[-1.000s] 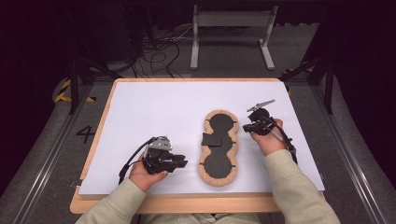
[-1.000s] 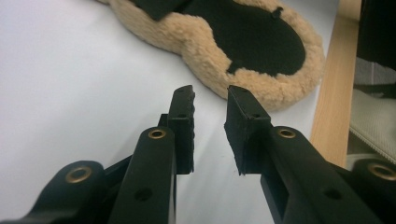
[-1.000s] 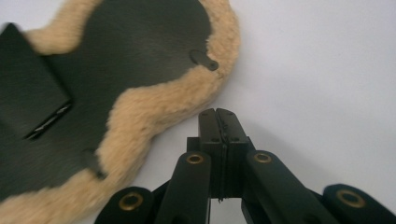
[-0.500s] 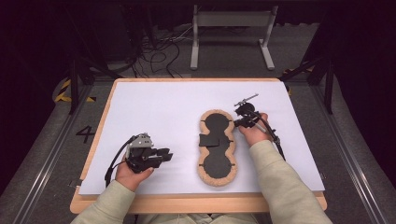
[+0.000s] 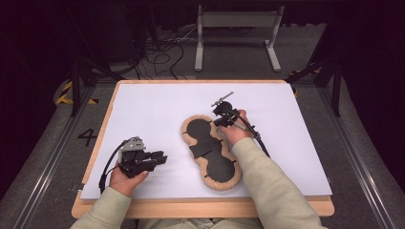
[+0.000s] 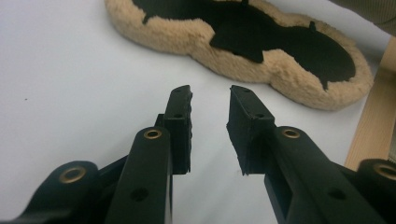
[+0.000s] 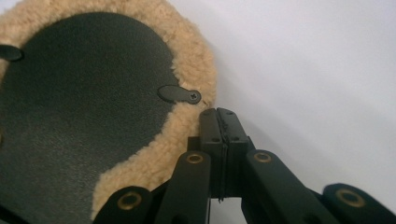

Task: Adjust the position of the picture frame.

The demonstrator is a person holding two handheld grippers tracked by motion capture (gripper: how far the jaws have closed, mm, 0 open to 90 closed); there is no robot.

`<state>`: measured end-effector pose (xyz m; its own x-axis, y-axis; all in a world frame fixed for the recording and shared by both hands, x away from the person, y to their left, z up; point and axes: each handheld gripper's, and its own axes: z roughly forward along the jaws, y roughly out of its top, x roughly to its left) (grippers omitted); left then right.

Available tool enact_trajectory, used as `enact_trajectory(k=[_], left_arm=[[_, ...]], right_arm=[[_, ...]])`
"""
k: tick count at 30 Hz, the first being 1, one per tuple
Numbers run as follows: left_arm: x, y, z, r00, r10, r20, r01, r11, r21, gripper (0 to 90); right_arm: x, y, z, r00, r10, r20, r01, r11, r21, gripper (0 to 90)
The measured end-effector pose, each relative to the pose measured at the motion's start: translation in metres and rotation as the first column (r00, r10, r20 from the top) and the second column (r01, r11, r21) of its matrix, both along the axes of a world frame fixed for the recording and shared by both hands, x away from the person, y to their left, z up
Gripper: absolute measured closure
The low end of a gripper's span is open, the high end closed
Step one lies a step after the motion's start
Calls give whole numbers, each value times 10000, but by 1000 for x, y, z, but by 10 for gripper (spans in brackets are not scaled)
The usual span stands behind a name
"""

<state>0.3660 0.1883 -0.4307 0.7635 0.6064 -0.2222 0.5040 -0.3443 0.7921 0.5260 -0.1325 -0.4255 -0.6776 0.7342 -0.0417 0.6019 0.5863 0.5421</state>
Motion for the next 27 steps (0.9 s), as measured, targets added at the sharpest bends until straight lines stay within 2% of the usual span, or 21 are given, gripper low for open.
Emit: enact_trajectory(k=[5, 7, 9, 12, 16, 17, 19, 20, 21, 23, 24, 25, 27], left_arm=[[0, 3, 1, 9998, 165, -57, -165, 9998, -130, 698], [1, 4, 0, 9998, 183, 15, -183, 9998, -121, 696], [2, 4, 1, 9998, 196, 6, -195, 9997, -121, 690], [3, 6, 2, 9994, 343, 44, -342, 9992, -212, 682], [5, 9, 2, 9989, 473, 73, -470, 9984, -327, 674], [6, 10, 2, 9985, 538, -33, -539, 9977, -420, 672], [8, 12, 2, 9978, 663, 56, -659, 9968, -445, 666], [8, 12, 2, 9978, 663, 56, -659, 9968, -445, 664], [9, 13, 3, 9975, 695, 155, -689, 9970, -345, 658], [10, 14, 4, 9961, 821, 314, -814, 9964, -229, 651], [10, 14, 5, 9944, 993, 348, -985, 9948, -242, 631], [11, 14, 5, 9937, 1024, 465, -1016, 9946, -194, 631], [12, 14, 4, 9920, 1155, 507, -1151, 9933, -109, 622]], right_arm=[[-5, 23, -1, 9940, 1061, 258, -1068, 9940, 252, 900], [-6, 25, -1, 9927, 1155, 345, -1161, 9931, 161, 900], [-7, 23, 0, 9953, 905, 339, -916, 9953, 320, 889], [-13, 18, 8, 9951, 797, 594, -820, 9959, 372, 890], [-30, 12, 25, 9915, 1112, 669, -1166, 9898, 816, 900], [-36, 11, 29, 9883, 1364, 675, -1421, 9859, 883, 900], [-46, 10, 36, 9848, 1596, 686, -1659, 9811, 992, 900], [-46, 10, 36, 9848, 1596, 686, -1659, 9811, 992, 900], [-59, 9, 43, 9789, 1949, 607, -2008, 9729, 1145, 900], [-65, 8, 46, 9768, 2074, 530, -2125, 9696, 1216, 900], [-79, 7, 51, 9697, 2371, 589, -2427, 9622, 1236, 900], [-79, 7, 51, 9697, 2371, 589, -2427, 9622, 1236, 900], [-89, 5, 55, 9632, 2601, 671, -2665, 9566, 1181, 900]])
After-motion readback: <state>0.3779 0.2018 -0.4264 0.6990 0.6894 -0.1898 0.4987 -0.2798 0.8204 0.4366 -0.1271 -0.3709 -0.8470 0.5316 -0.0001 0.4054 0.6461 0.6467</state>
